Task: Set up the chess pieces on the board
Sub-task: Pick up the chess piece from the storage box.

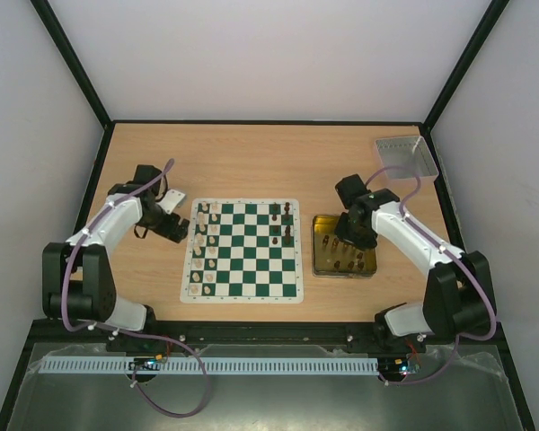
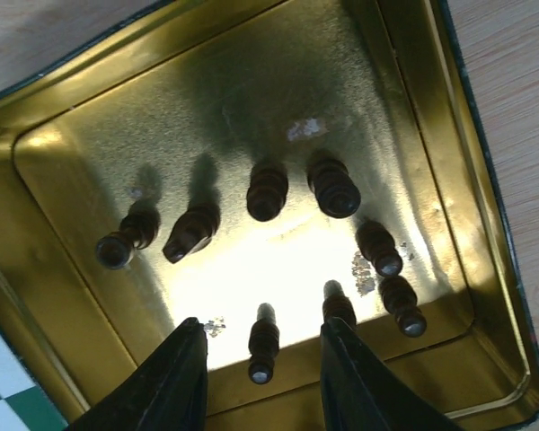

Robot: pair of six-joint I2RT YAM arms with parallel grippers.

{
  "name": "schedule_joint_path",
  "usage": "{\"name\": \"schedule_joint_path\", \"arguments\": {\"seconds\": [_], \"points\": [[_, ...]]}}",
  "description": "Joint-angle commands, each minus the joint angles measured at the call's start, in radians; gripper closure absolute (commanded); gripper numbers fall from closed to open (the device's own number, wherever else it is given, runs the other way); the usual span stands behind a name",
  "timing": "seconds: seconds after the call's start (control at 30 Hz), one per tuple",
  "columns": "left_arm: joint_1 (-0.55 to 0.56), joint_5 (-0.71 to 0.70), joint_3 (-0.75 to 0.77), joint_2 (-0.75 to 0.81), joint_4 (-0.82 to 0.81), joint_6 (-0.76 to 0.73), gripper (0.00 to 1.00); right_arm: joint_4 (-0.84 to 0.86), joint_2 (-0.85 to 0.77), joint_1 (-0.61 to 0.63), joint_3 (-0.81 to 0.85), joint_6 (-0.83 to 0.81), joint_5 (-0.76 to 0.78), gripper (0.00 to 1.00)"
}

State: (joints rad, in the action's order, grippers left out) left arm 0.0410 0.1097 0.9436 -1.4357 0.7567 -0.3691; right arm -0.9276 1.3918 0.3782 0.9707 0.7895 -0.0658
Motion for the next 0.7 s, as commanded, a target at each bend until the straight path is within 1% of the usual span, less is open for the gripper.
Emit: {"name": "schedule_joint_path", "arguments": {"seconds": [0.0, 0.13, 0.33, 0.5, 0.67], "points": [[0.017, 0.078, 0.071, -0.042, -0.022, 0.030, 0.01, 0.029, -0.049, -0.006, -0.028, 0.040, -0.017, 0.67], [0.032, 0.104, 0.121, -0.091, -0.026, 0.046, 0.01, 0.040, -0.093, -0.021, -0.088, 0.040, -0.019, 0.67], [0.072, 0.134, 0.157, -0.133, -0.034, 0.075, 0.01, 0.042, -0.153, -0.100, -0.163, 0.009, -0.035, 0.67], [0.114, 0.125, 0.175, -0.161, -0.040, 0.089, 0.01, 0.060, -0.156, -0.148, -0.188, -0.021, -0.036, 0.67], [0.117, 0.131, 0.191, -0.164, -0.046, 0.095, 0.01, 0.098, -0.128, -0.197, -0.212, -0.049, -0.065, 0.67]]}}
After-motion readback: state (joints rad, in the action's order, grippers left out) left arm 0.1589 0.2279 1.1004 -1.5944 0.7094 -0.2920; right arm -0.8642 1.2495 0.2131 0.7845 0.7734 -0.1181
